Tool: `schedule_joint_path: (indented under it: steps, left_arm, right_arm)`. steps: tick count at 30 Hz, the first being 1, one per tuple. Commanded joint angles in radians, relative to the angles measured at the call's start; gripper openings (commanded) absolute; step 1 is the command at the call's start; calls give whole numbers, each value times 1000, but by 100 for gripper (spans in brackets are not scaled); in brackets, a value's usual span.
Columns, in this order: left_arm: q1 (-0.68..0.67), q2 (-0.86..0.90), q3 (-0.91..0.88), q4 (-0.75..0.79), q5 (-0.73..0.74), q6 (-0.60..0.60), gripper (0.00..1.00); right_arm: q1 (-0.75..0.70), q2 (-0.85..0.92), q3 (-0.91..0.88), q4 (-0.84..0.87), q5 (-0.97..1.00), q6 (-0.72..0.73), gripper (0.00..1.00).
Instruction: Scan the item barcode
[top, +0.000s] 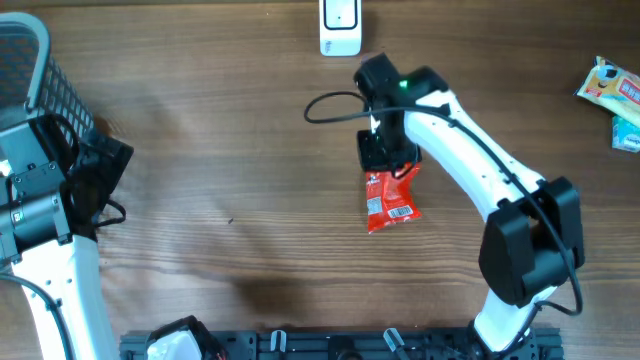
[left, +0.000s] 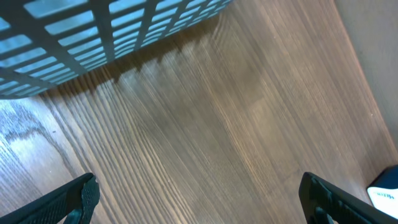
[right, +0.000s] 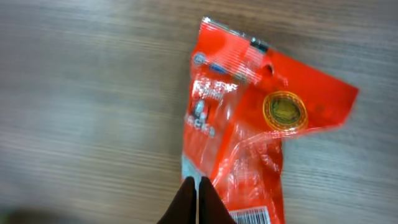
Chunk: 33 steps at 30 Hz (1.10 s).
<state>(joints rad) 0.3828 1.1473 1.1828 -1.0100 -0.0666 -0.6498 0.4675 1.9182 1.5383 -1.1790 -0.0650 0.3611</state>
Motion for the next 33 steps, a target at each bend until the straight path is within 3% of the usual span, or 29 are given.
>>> schedule_joint_path:
  steps: [1,5,9,16,18,26,29,33]
  left_arm:
    - [6,5,2,2,-13,-13,100]
    - [6,5,2,2,-13,-13,100]
    - [6,5,2,2,-13,-13,100]
    - [6,5,2,2,-13,-13,100]
    - [6,5,2,2,-13,-13,100]
    - [6,5,2,2,-13,-13,100]
    - [6,5,2,2,-13,-13,100]
    - [6,5,2,2,-13,-13,100]
  right_arm:
    - [2,-1,-155,92,52,95,4]
    - [2,6,-298,178,102,163,4]
    - [2,4,-296,165,102,135,4]
    - [2,-2,-89,-205,103,79,4]
    - [2,-3,-97,-242,103,54,13]
    - [2,-3,-397,16,12,90,17]
    - [2,-3,-455,64,13,114,4]
    - [2,-8,-410,42,12,114,4]
